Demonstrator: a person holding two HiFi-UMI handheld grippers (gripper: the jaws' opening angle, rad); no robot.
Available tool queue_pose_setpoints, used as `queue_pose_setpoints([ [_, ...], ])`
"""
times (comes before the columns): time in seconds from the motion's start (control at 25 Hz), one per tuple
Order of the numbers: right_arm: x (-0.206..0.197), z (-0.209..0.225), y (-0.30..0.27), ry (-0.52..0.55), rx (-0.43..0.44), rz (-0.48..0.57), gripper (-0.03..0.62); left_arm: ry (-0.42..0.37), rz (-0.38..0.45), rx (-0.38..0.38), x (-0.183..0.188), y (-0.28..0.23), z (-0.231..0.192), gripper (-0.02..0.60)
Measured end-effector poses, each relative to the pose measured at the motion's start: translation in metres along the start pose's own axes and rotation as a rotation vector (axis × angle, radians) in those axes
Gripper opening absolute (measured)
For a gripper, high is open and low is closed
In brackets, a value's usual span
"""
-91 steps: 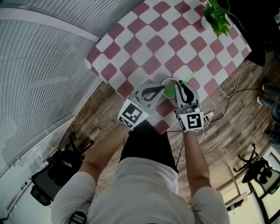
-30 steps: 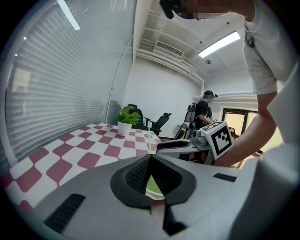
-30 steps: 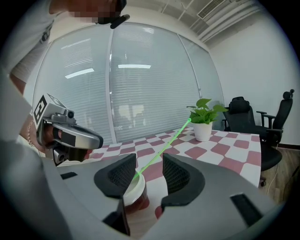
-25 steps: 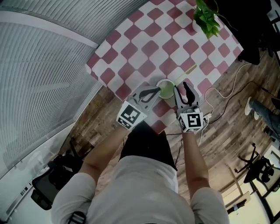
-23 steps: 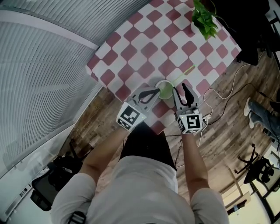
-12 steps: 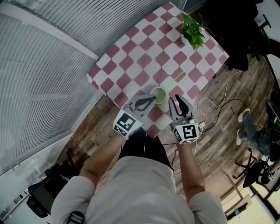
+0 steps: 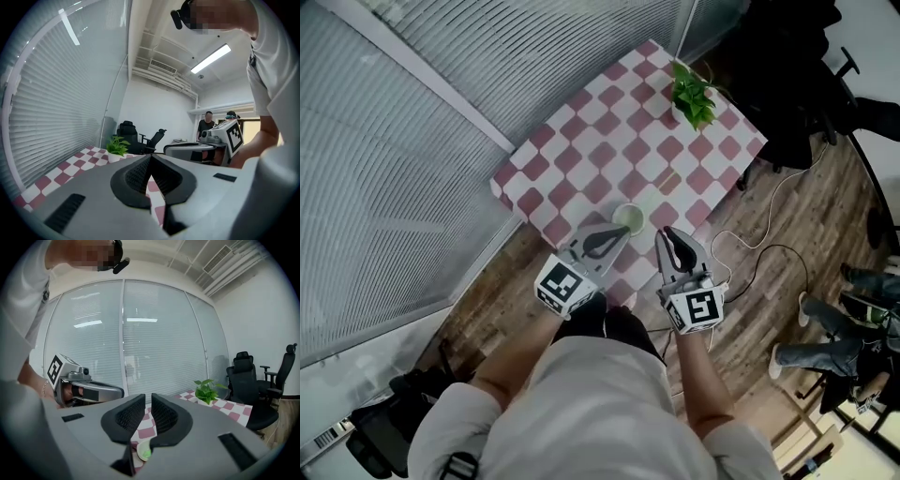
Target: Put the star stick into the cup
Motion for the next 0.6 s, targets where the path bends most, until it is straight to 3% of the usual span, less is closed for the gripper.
queue_pose_setpoints([
  [0.6,0.079,-0.036,0.03,0.038,0.052,0.047,0.037,-0.057,0.076,-0.038,0.083,0.024,0.04,0.032],
])
Point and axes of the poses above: the fingertips, and each gripper's own axes: y backward along the fingers, z to its right, x out of its top, the point moved 1 cm from there along y, backward along the fingers, and after that the axes turned 1 degree about -x, right-handed, at the moved point
